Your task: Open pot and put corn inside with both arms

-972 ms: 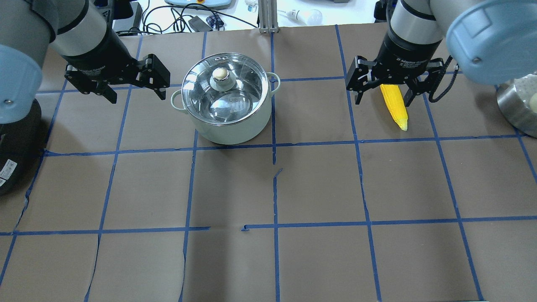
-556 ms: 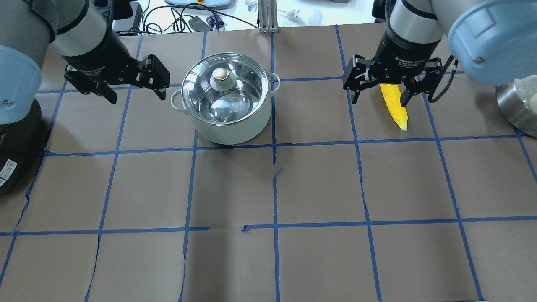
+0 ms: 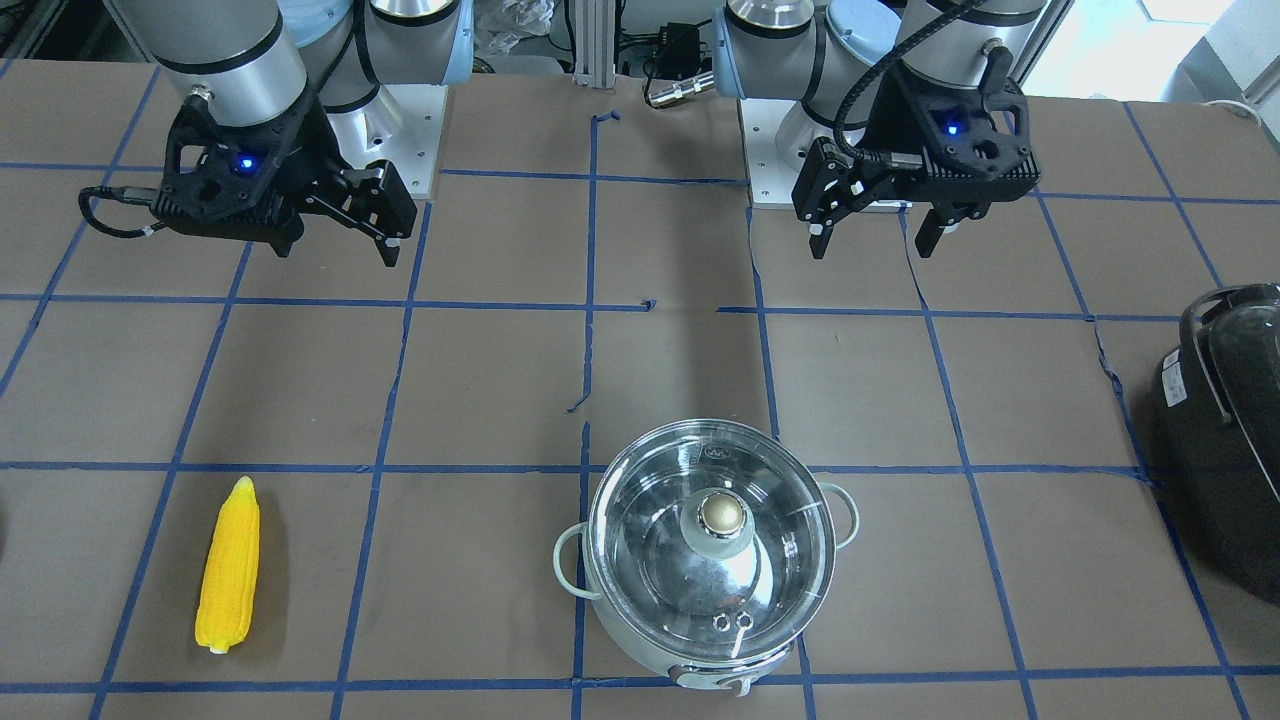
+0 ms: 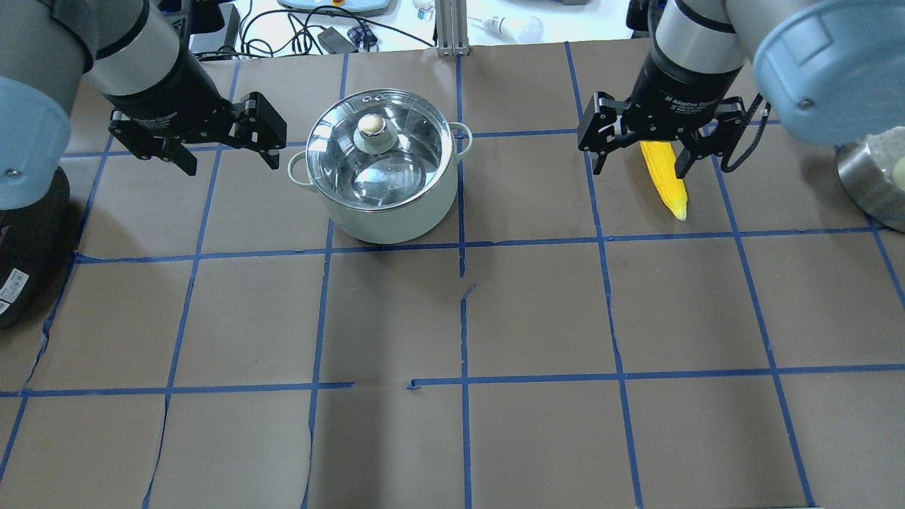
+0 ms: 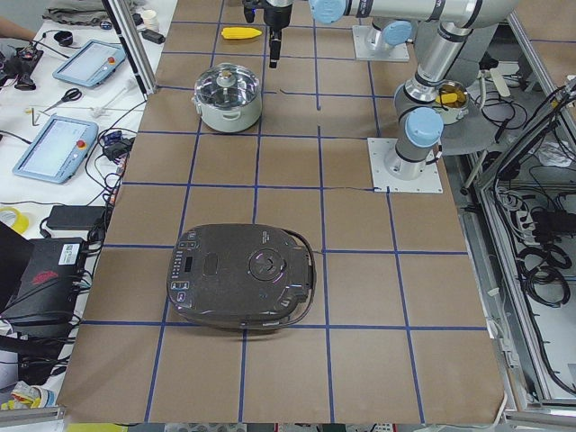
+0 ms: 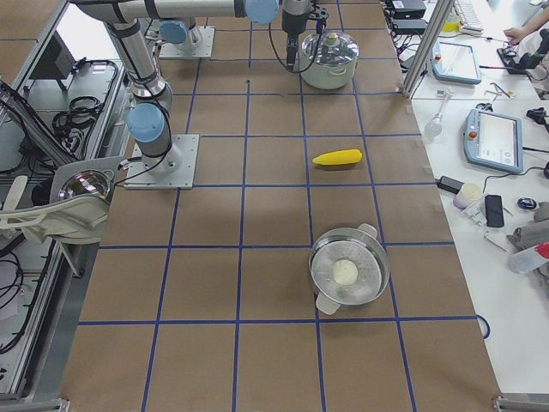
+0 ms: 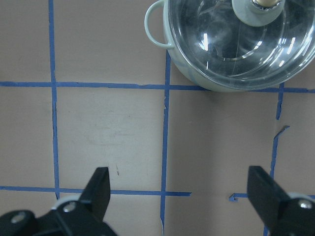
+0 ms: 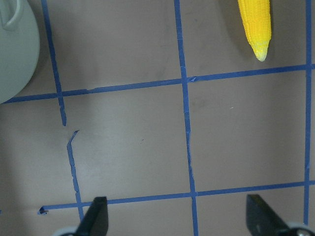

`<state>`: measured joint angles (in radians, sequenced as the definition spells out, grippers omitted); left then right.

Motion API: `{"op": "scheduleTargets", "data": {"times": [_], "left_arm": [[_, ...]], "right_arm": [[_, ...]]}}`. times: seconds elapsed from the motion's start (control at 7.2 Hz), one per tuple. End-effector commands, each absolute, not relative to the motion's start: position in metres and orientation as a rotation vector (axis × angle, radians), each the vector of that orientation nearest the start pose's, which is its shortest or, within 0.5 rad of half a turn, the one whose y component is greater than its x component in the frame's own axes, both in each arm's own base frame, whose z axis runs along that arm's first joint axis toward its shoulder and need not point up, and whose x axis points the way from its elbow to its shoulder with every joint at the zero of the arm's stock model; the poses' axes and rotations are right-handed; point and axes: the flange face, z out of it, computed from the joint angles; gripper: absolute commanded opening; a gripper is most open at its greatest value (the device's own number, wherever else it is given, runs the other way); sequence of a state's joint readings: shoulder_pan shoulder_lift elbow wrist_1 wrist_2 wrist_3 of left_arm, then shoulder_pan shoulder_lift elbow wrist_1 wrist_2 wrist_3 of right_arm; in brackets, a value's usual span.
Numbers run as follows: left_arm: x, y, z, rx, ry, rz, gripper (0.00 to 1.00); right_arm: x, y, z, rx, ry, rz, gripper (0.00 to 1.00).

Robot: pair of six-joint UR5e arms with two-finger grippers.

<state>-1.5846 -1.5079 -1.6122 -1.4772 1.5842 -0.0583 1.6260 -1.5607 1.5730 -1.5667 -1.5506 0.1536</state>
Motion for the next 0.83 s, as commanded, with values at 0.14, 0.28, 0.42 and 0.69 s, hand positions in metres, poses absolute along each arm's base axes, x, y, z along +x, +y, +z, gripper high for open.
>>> {"op": "scheduleTargets", "data": {"times": [0.14,0.28,0.42,0.69], "left_arm": [[-0.138,-0.474,0.508,-0.071,3.126,-0.181,1.0],[-0.138,-0.474,0.508,-0.071,3.126,-0.181,1.0],[-0.137,-0.476,0.509,-0.074,3.115,-0.188,1.0],[-0.136,-0.484,0.504,-0.083,3.117,-0.159,1.0]], "right_arm": [[0.161,-0.488,0.48,0.154,3.122,0.024,1.0],[0.161,-0.488,0.481,0.156,3.121,0.024,1.0],[0.161,-0.489,0.481,0.156,3.12,0.015,1.0],[0.158,-0.489,0.481,0.161,3.123,0.012,1.0]]}}
